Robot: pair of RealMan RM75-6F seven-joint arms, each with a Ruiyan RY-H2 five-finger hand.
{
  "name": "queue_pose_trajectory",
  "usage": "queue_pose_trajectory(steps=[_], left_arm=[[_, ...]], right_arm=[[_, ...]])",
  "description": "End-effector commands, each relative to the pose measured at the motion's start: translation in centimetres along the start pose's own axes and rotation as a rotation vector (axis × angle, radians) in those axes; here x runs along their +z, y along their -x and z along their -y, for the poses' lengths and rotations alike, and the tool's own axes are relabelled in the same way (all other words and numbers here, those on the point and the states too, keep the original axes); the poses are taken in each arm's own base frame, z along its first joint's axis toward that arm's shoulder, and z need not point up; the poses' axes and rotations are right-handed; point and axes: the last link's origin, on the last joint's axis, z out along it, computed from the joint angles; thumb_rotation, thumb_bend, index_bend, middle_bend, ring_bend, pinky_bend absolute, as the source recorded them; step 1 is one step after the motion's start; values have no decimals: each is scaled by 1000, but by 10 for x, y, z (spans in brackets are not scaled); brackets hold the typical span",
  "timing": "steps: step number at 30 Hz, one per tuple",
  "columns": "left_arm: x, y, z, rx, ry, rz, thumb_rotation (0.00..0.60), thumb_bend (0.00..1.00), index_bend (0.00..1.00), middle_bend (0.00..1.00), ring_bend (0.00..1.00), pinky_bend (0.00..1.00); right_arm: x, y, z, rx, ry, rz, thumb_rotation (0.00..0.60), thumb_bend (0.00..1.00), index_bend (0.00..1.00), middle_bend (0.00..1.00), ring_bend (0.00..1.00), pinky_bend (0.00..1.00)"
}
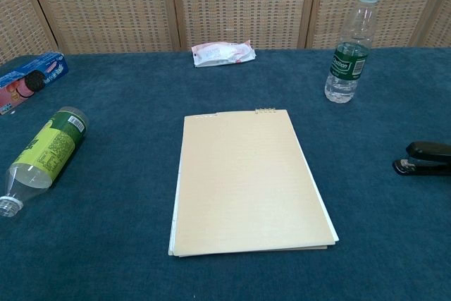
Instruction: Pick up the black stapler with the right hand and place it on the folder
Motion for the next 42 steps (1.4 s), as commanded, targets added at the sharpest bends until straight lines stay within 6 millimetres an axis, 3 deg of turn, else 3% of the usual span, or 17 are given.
queue_pose_trajectory(steps=[1,15,18,28,34,42], left_arm=[[0,0,-1,1,3,4,600,74,0,0,0,0],[-2,-2,-1,4,-2,-6,600,74,0,0,0,0],[-1,-2,0,5,-5,-4,600,74,0,0,0,0],[-1,-3,0,4,-9,6,600,76,0,0,0,0],[-1,-4,1,-1,-7,7,600,76,0,0,0,0],[1,-3,2,2,-5,17,600,78,0,0,0,0]], right_arm=[[-1,1,1,6,0,17,600,132,47,0,0,69],[-1,4,3,23,-5,43,600,132,47,0,0,72],[7,12,7,41,0,72,600,132,58,0,0,82],[44,39,22,46,26,135,600,137,243,27,0,234],[57,59,19,45,70,210,600,157,301,101,9,281],[71,84,7,42,128,278,600,169,323,119,29,301]])
